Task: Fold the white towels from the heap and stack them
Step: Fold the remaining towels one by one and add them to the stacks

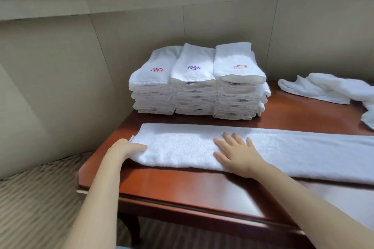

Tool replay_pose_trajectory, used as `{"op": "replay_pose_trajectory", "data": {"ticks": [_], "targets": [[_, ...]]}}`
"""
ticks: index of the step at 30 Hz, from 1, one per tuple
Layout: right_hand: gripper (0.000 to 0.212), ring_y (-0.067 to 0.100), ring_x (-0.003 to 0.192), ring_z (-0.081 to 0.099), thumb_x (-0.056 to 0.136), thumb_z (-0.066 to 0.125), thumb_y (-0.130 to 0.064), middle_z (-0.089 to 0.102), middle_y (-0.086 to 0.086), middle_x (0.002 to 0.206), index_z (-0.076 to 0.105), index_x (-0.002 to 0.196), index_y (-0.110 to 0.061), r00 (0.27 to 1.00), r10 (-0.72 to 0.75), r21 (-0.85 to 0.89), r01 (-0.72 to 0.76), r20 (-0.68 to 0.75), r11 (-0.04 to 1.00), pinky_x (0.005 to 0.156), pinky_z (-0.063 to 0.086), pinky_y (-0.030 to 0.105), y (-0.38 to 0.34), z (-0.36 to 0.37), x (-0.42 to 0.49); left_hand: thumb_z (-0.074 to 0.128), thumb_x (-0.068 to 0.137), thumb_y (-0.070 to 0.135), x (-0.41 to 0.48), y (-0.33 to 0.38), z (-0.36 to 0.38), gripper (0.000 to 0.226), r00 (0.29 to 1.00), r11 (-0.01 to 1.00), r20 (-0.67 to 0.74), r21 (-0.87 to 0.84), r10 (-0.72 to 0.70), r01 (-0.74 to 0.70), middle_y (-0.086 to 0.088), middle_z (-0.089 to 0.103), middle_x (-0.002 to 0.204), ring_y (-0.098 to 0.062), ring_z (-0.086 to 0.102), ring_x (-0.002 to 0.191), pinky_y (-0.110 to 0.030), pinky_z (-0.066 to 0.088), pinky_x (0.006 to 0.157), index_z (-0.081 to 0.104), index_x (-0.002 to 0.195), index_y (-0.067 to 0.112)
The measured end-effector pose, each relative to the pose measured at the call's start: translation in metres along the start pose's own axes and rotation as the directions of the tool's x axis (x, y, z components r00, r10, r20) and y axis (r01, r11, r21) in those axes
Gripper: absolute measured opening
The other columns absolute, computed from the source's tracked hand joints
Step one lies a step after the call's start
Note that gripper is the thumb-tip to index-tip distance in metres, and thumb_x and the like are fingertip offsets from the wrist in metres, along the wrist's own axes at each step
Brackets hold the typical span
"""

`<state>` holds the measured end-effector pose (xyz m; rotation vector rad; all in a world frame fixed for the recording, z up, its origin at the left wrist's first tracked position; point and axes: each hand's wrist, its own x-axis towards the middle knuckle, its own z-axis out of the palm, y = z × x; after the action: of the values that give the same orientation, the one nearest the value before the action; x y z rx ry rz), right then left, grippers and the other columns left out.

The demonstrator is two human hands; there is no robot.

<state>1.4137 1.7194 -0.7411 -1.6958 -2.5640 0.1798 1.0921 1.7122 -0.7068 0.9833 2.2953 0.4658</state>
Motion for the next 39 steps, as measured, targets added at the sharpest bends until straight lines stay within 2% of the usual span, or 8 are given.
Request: {"op": "replay_pose_trajectory", "data": {"ticks": [5,9,13,16,19,25,31,39], "targets": [[0.054,0.023,0.147,0.003,0.096,0.022,-0.057,0.008,-0.001,0.16,0.02,0.147,-0.037,1.0,0.016,0.02,-0.015,-0.014,1.0,0.114,0.003,0.053,-0.001,0.0,-0.001,0.06,0.079,0.017,-0.018,0.013,0.0,0.052,0.999,0.991,-0.03,-0.124,0.041,-0.044,-0.005,0.055,0.093,-0.022,0.056,0.078,-0.028,0.043,0.064,0.045,0.127,0.006],[0.044,0.016,0.141,0.027,0.098,0.041,-0.046,0.037,-0.001,0.148,0.044,0.137,-0.027,0.998,0.049,0.344,-0.033,-0.036,0.938,0.115,0.015,0.038,-0.004,-0.013,-0.003,0.061,0.08,0.01,-0.042,0.041,0.006,0.039,0.927,0.875,-0.264,-0.336,0.267,-0.348,-0.006,0.055,0.104,-0.026,0.056,0.094,-0.03,0.044,0.072,0.044,0.115,0.01],[0.048,0.028,0.101,0.065,0.095,0.042,-0.052,0.068,0.011,0.105,0.054,0.122,-0.013,0.966,0.138,0.975,-0.218,0.221,-0.03,0.09,0.047,0.035,0.002,-0.046,-0.007,0.073,0.077,0.014,-0.097,0.083,0.028,0.051,0.707,0.618,-0.132,-0.394,0.695,-0.68,0.004,0.057,0.105,-0.012,0.06,0.094,-0.028,0.05,0.081,0.043,0.117,0.022],[0.058,0.031,0.072,0.066,0.091,0.042,-0.06,0.066,0.018,0.091,0.056,0.109,-0.006,0.912,0.102,0.887,-0.353,0.397,-0.297,0.064,0.053,0.034,0.019,-0.057,-0.013,0.069,0.086,0.015,-0.13,0.096,0.058,0.056,0.489,0.679,0.483,-0.389,0.726,-0.623,0.003,0.062,0.117,-0.003,0.062,0.102,-0.02,0.047,0.095,0.04,0.133,0.024],[0.028,0.022,0.049,0.059,0.094,0.052,-0.034,0.058,0.014,0.076,0.052,0.098,-0.007,0.874,0.166,0.879,-0.415,0.457,-0.234,0.049,0.049,0.026,0.026,-0.05,-0.018,0.059,0.093,0.013,-0.129,0.097,0.073,0.023,0.447,0.669,0.549,-0.31,0.706,-0.675,0.0,0.066,0.112,-0.008,0.061,0.104,-0.022,0.045,0.098,0.061,0.116,0.015],[0.018,0.014,0.045,0.046,0.086,0.064,-0.004,0.047,0.005,0.062,0.05,0.075,-0.01,0.837,0.444,0.913,-0.397,0.321,0.089,0.038,0.037,0.017,0.014,-0.04,-0.003,0.051,0.096,0.013,-0.103,0.093,0.056,0.016,0.714,0.68,0.171,-0.511,0.679,-0.525,-0.001,0.072,0.091,-0.009,0.065,0.076,-0.021,0.047,0.068,0.066,0.09,0.017],[0.028,0.011,0.034,0.035,0.078,0.053,0.001,0.038,0.001,0.047,0.043,0.055,-0.011,0.83,0.542,0.903,-0.327,0.133,0.28,0.037,0.021,0.012,0.036,-0.053,-0.006,0.05,0.095,0.012,-0.091,0.093,0.063,0.015,0.875,0.79,0.072,-0.47,0.479,-0.394,-0.007,0.067,0.095,-0.018,0.059,0.081,-0.026,0.044,0.07,0.064,0.094,0.015],[0.027,0.021,0.067,0.038,0.084,0.046,-0.008,0.037,-0.002,0.063,0.034,0.061,-0.014,0.664,0.723,0.788,-0.336,-0.192,0.517,0.054,0.027,0.029,0.135,-0.097,-0.055,0.057,0.091,0.02,-0.111,0.13,0.111,0.046,0.858,0.848,0.179,-0.34,0.482,-0.406,-0.002,0.053,0.095,-0.023,0.051,0.095,-0.031,0.042,0.072,0.044,0.134,0.012]]}}
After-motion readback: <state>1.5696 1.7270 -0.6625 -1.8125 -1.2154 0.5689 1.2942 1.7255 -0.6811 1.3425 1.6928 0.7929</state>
